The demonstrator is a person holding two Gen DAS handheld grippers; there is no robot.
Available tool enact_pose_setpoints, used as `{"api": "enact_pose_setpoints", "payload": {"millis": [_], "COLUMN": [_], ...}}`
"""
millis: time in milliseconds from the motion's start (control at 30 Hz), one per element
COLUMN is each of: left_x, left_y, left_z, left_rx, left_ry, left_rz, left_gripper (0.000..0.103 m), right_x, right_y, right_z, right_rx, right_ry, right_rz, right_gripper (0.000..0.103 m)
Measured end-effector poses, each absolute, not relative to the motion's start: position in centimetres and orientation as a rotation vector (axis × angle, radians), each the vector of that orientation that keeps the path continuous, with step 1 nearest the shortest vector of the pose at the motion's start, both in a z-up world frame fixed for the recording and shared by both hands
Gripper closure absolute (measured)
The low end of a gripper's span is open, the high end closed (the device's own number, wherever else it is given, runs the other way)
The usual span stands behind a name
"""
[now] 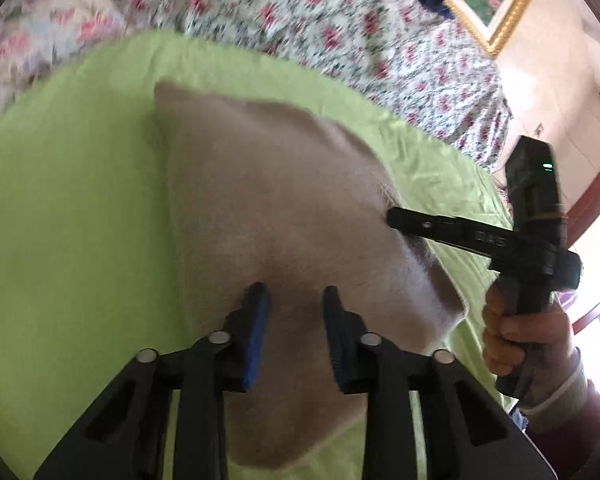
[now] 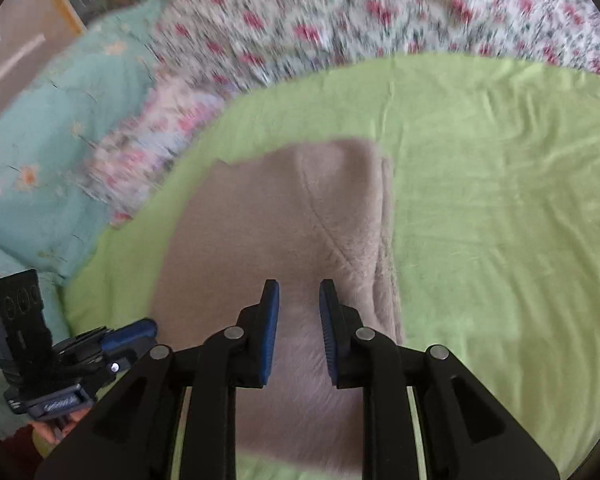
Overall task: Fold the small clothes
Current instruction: 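Lower the folded sweater onto the green sheet and open both grippers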
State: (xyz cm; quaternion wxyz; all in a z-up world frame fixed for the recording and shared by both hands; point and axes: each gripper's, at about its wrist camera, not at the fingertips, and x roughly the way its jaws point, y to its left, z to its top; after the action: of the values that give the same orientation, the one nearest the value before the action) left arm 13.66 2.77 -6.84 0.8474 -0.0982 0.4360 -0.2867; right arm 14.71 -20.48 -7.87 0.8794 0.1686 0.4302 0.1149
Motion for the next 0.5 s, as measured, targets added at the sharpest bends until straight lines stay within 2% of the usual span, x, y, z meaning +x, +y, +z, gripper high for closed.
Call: {"api": "enact_pose_setpoints", "payload": {"millis": [100,267,300,500], "left_x": [13.2,11.8,11.4,8.2], "left_y": [2.5,2.9,3.1,4.0], "left_z": [-7.1,-6.1,-5.8,-6.8], "left_rx": [-0.196,-0.2,-0.199,-0.164], "left_ry": [0.912,0.921,0.914,0.937], "left_rz": [-0.608,-0.619,-0.626,-0.625], "left_gripper": [0.078,0.078,0.078,0.073], "right_x": [15.9,15.6,14.7,8.6], "right_y": [-21.5,-21.4,-21.3,-20.5], "right_z": [-9.6,-8.3,-7.6,-6.9], "right_rx": [0.39,0.393,0.392,0.319], "right_ry": [0.909,0.907,0.896,0.895], "right_rz": [0.235,0.241,0.244,0.265], "right_gripper": [0.085,0.085,0.082,0.081]}}
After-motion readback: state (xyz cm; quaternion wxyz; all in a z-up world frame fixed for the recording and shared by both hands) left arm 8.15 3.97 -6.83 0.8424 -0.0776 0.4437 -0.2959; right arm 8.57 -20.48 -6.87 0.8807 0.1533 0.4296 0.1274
